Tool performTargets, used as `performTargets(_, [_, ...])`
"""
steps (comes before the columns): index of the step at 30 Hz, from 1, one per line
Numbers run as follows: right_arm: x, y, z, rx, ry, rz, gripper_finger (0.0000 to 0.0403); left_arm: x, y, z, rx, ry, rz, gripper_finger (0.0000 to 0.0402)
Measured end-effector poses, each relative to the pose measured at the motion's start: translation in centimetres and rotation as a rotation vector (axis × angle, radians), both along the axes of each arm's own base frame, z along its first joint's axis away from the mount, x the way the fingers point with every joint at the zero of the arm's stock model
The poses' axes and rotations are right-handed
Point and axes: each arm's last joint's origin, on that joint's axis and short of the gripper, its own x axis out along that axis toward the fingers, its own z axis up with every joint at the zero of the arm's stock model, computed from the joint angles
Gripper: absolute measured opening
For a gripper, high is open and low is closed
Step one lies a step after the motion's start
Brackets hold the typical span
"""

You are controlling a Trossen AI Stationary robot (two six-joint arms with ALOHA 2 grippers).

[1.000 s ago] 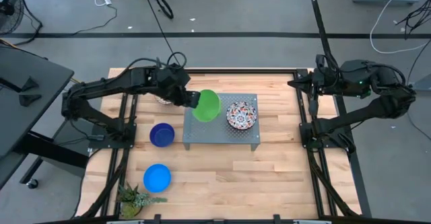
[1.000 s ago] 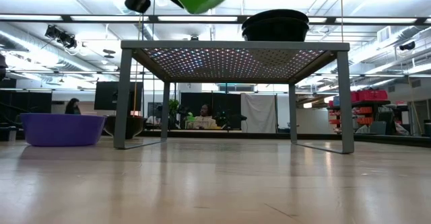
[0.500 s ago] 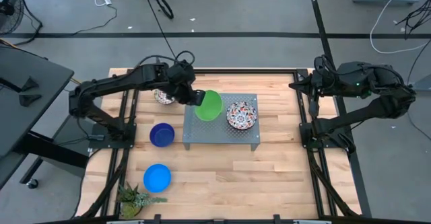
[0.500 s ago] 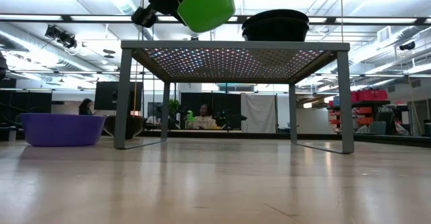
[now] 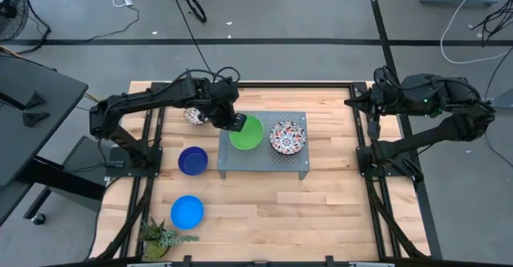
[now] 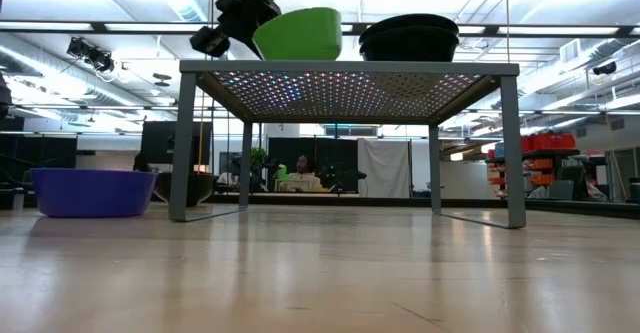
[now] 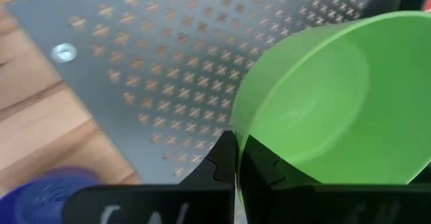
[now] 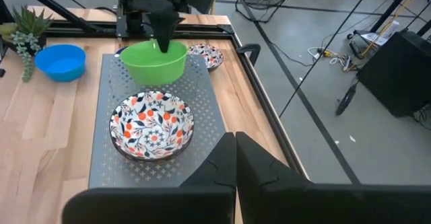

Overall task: Pick & Place Mini bowls
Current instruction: Put the green bowl on the shelf

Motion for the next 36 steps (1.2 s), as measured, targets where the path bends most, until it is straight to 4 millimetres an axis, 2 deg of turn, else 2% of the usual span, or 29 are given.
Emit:
performTargets(12, [-0.1,-0.1,-0.1,-0.011,0.012,-0.033,0.0000,0.4,-0.2,-0.9,-0.006,0.046,-0.057,0.0004])
performTargets(24, [-0.1,-0.1,-0.1,-0.012,0.016,-0.033,0.0000,0.3,-0.3,-0.9,0.089,0.029,-0.278,0.0004])
performTargets(36, [-0.1,-0.1,-0.1,0.002,0.010,-0.041,0.0000,-0.5,0.2,-1.2,0.048,0.128,-0.140,0.0004])
